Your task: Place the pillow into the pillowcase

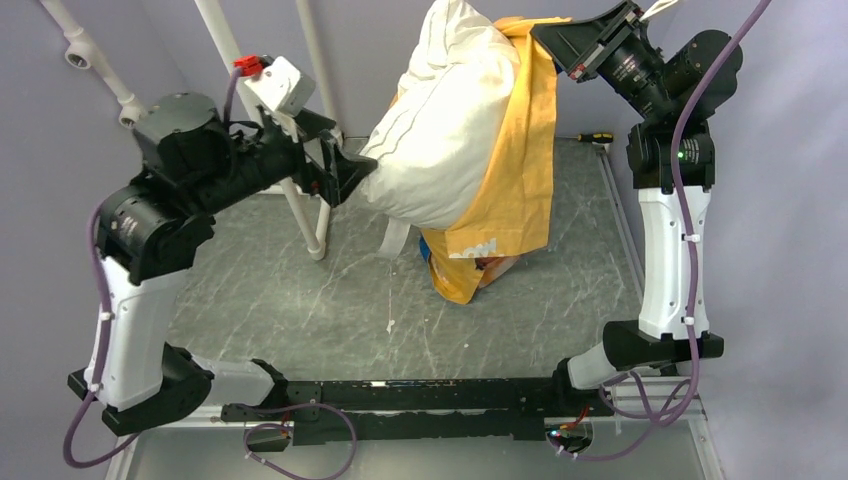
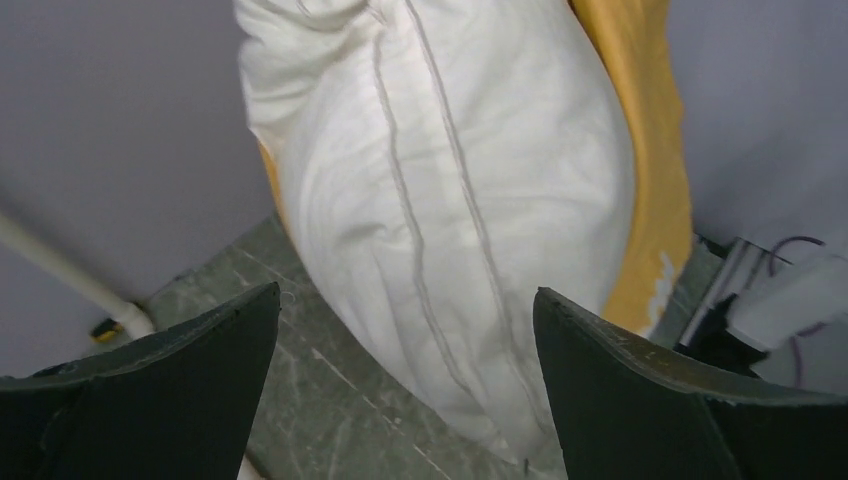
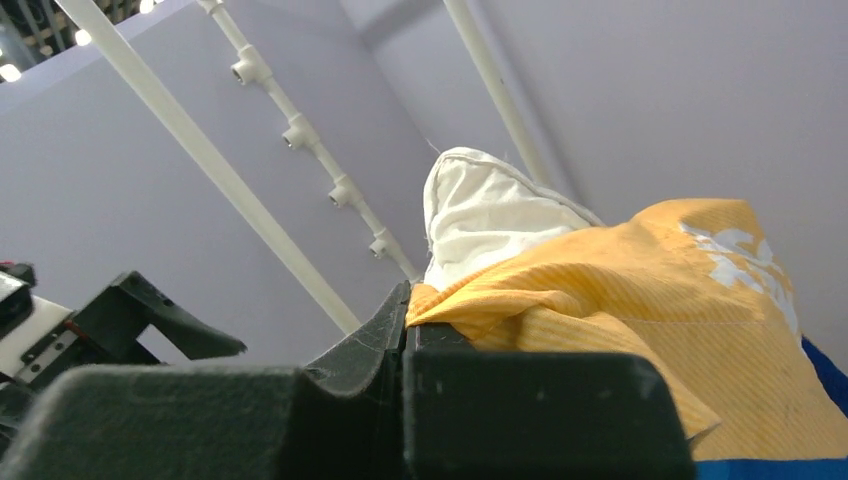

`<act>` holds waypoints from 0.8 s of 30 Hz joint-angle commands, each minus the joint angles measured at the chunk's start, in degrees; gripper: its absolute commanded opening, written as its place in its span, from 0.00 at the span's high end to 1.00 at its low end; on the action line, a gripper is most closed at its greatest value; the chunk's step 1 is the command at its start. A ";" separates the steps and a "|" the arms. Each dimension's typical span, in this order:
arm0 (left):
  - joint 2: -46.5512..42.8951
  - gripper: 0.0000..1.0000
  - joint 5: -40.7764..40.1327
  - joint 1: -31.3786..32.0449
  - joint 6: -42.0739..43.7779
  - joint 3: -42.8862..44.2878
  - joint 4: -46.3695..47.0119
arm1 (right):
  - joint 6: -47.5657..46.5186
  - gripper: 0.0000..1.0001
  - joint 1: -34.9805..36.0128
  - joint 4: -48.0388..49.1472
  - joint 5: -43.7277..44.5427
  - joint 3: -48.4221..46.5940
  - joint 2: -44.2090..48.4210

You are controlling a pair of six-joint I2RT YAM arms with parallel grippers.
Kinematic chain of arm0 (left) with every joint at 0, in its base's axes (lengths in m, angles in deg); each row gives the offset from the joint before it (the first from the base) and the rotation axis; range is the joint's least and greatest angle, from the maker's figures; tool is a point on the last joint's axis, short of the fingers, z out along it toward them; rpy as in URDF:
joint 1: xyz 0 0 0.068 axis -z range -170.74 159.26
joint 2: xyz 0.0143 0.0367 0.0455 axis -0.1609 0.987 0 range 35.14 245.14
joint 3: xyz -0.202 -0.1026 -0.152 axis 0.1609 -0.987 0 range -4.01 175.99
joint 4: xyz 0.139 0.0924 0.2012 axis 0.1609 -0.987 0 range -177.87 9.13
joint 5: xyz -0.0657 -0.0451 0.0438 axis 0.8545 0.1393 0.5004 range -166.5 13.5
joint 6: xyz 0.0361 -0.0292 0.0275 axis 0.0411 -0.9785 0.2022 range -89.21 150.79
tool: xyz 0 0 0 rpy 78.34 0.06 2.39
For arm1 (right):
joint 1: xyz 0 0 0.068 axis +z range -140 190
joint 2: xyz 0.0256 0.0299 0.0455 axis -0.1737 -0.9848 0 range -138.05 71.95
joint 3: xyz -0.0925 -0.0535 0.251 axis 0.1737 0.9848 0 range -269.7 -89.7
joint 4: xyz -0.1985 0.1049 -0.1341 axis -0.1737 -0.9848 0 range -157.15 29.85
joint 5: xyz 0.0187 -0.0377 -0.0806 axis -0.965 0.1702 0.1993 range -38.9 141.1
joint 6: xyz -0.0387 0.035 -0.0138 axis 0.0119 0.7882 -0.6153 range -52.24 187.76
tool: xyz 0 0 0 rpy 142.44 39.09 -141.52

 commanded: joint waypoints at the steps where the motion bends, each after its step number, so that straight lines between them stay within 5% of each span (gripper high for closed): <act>1: 2.21 0.01 10.96 0.24 -8.40 -8.00 5.12 | 4.85 1.00 -2.24 10.91 -3.48 1.19 2.30; 7: 7.12 0.08 18.86 0.13 -14.43 -16.71 21.23 | 7.42 1.00 -3.17 12.73 -6.29 5.31 3.15; 9: 11.85 0.30 21.47 0.48 -15.35 -16.61 24.42 | 7.70 1.00 -3.42 11.52 -7.52 5.45 2.63; 14: 25.69 0.98 13.34 5.27 -14.16 -13.33 26.14 | 8.40 1.00 -5.39 7.41 -11.43 -0.15 -0.98; 21: 34.93 1.00 3.46 8.28 -15.79 -12.10 31.36 | 10.81 0.98 -7.35 5.79 -16.79 -5.03 -6.05; 22: 34.25 1.00 0.90 8.29 -16.08 -13.22 32.32 | 8.57 0.88 -8.31 2.85 -16.20 -4.99 -5.83; 24: 32.47 1.00 -3.67 7.75 -16.40 -15.88 33.98 | 1.54 0.53 -10.64 -9.36 -10.06 -4.86 -4.39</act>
